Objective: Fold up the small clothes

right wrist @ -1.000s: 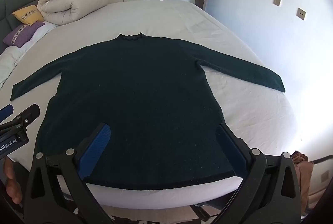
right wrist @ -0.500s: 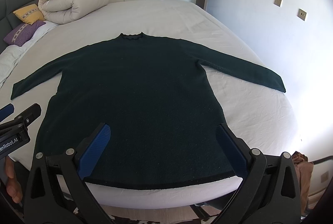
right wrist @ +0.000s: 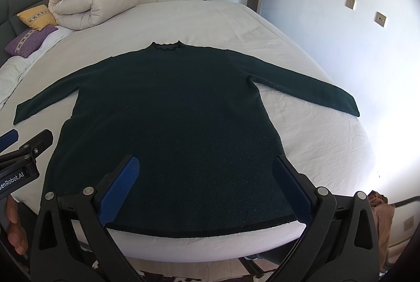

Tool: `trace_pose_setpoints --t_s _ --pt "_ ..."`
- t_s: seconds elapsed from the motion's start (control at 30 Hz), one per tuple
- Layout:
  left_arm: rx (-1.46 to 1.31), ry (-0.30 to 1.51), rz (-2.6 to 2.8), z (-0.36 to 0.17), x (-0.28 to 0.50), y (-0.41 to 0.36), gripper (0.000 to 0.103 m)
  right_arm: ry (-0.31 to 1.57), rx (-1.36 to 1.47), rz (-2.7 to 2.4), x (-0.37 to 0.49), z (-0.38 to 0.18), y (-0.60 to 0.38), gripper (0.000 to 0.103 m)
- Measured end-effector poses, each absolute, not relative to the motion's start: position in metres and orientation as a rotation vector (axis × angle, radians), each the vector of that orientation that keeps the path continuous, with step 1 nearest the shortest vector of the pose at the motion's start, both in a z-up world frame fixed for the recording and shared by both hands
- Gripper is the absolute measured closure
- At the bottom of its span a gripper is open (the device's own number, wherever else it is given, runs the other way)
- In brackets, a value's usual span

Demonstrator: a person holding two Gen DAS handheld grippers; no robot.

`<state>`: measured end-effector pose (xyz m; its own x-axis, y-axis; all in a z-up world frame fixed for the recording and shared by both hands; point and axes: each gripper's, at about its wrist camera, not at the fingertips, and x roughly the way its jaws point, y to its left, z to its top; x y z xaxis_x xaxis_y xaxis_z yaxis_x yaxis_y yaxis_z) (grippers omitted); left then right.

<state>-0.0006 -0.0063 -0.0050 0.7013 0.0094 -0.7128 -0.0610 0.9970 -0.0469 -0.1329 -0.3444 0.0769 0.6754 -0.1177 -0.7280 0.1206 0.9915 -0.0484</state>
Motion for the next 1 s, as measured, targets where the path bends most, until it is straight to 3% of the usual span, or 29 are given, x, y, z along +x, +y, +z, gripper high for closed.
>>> trace_pose_setpoints --t_s 1.0 --pt "-0.069 0.799 0.038 -0.0078 -0.0013 -0.0064 0.0 0.821 0.002 -0.13 -0.1344 0.0743 -0.3454 0.0"
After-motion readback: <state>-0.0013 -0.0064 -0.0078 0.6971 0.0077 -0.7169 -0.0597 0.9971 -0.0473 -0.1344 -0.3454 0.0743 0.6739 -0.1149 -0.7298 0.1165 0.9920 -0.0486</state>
